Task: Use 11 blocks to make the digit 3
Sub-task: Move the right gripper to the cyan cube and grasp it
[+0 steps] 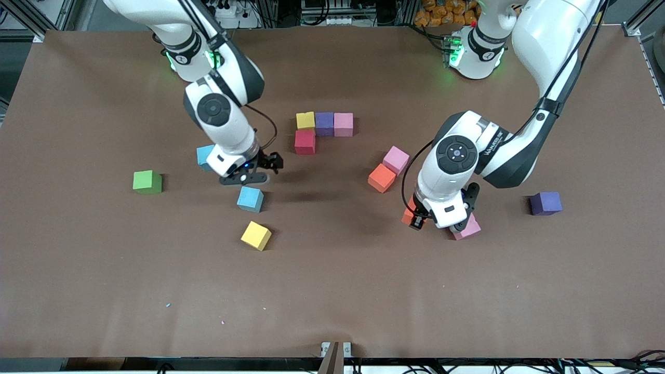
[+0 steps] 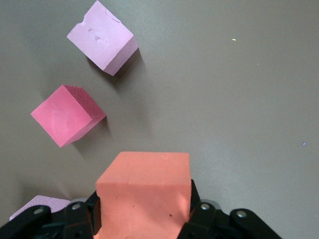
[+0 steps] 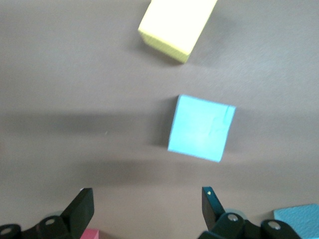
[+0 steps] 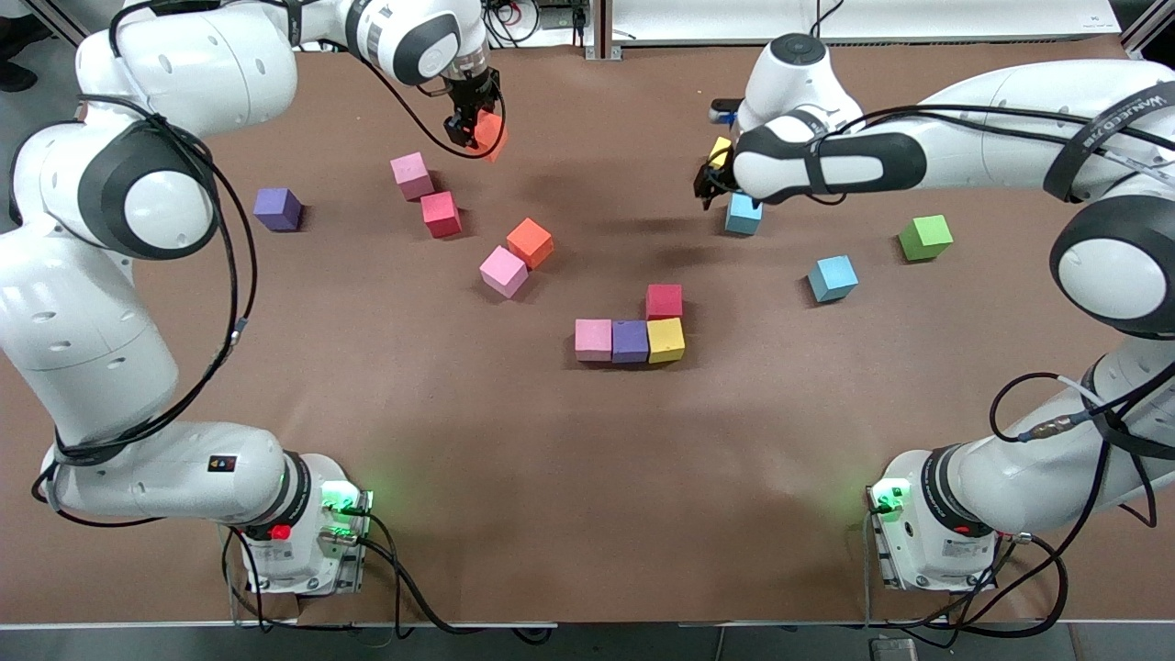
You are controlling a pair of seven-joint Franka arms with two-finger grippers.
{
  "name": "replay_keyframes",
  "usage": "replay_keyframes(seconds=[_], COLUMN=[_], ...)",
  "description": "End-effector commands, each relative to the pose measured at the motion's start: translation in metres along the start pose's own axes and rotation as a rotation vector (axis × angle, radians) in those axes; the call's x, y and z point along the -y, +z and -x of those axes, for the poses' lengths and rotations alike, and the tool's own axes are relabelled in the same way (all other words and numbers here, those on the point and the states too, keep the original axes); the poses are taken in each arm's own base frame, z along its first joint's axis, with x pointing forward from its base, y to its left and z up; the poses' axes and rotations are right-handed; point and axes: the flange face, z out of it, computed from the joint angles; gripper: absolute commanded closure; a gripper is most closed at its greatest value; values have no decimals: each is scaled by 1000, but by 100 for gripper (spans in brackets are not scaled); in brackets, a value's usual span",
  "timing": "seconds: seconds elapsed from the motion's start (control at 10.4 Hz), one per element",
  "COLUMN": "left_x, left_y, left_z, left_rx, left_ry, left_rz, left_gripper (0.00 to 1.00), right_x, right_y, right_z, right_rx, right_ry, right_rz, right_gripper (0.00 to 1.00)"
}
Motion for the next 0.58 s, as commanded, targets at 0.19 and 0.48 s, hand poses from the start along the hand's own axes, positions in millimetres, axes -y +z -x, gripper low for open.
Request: replay_keyframes(seconds=[0.19, 0.48], left_x=[2, 2], left_y=[-12, -12], left_z=[1, 2], left_rx=[-2, -2], left_ry=[-2, 0], left_rz=[-5, -5], left_gripper=[100, 100], right_x=[-29, -39], right_y=[24, 40], right_z=[-41, -63], right_rx=[-7, -33], right_ry=[168, 221], right_rz=[12, 7], right_gripper=[9, 8])
